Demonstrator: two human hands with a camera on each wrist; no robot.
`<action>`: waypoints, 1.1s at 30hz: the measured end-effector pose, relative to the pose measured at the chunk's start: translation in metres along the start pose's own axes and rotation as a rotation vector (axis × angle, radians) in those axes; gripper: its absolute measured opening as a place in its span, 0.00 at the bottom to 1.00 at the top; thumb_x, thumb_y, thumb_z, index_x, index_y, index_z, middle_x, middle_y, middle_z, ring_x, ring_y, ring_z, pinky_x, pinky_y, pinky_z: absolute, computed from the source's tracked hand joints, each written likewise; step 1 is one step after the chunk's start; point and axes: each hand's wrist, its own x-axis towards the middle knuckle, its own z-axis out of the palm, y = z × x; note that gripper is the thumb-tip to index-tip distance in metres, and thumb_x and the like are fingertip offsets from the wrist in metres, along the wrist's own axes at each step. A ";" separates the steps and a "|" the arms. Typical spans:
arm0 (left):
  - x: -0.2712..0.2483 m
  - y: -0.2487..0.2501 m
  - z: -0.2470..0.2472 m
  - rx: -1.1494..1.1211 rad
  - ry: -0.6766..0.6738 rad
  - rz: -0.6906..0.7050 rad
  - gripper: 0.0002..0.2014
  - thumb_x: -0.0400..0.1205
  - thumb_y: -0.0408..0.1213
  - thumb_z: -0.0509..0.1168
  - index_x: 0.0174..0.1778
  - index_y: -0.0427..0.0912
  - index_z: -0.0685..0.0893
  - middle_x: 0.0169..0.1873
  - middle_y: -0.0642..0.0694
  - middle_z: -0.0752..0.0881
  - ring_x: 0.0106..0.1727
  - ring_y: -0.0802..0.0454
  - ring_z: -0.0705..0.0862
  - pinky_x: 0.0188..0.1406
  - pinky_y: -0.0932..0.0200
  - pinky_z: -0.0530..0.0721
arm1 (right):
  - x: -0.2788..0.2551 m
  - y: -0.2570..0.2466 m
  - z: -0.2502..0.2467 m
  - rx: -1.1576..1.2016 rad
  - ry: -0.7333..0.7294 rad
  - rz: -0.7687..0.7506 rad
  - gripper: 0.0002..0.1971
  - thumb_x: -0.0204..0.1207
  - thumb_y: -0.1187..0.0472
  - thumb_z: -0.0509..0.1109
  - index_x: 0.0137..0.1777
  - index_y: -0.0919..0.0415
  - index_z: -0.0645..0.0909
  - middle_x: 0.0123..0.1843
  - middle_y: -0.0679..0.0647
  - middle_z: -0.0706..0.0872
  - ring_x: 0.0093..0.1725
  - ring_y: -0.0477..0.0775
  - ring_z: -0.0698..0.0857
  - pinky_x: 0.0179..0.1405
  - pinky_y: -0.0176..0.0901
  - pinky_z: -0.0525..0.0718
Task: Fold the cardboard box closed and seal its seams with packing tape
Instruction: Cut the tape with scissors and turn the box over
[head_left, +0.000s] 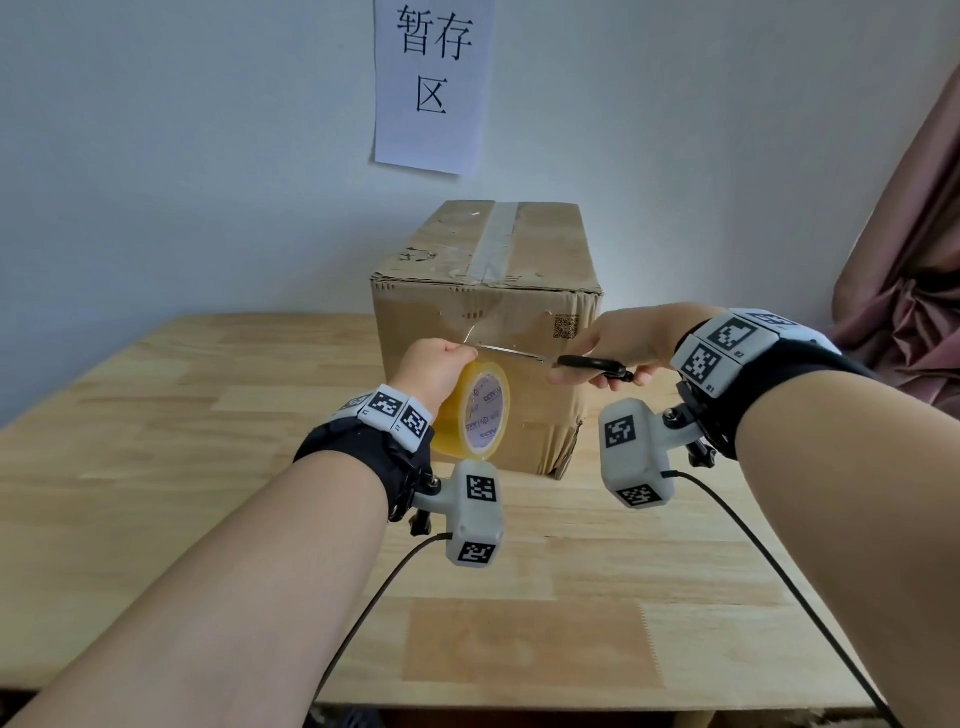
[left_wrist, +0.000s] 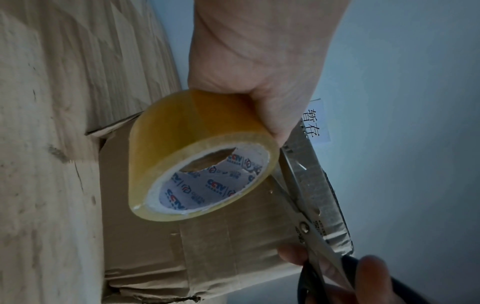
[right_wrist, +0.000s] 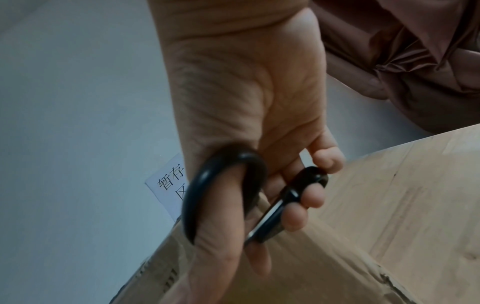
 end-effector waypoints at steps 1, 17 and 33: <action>0.001 0.000 0.000 0.004 -0.002 -0.004 0.07 0.82 0.43 0.62 0.42 0.43 0.78 0.36 0.39 0.76 0.38 0.46 0.74 0.38 0.54 0.72 | 0.002 -0.001 -0.001 -0.006 -0.002 -0.007 0.22 0.57 0.31 0.71 0.47 0.40 0.84 0.33 0.48 0.81 0.28 0.43 0.77 0.22 0.32 0.70; 0.007 -0.014 0.002 0.005 -0.020 -0.043 0.06 0.79 0.41 0.66 0.41 0.43 0.81 0.36 0.39 0.79 0.37 0.47 0.77 0.40 0.53 0.76 | 0.022 0.007 0.008 -0.112 0.076 -0.124 0.14 0.66 0.41 0.76 0.47 0.47 0.88 0.31 0.49 0.86 0.26 0.42 0.81 0.31 0.33 0.79; -0.004 -0.093 -0.068 0.603 0.211 0.176 0.06 0.82 0.31 0.60 0.40 0.42 0.80 0.49 0.43 0.84 0.47 0.43 0.82 0.46 0.51 0.79 | 0.068 -0.014 0.114 -0.185 -0.057 -0.051 0.36 0.68 0.34 0.72 0.64 0.66 0.80 0.60 0.62 0.84 0.54 0.60 0.82 0.54 0.49 0.78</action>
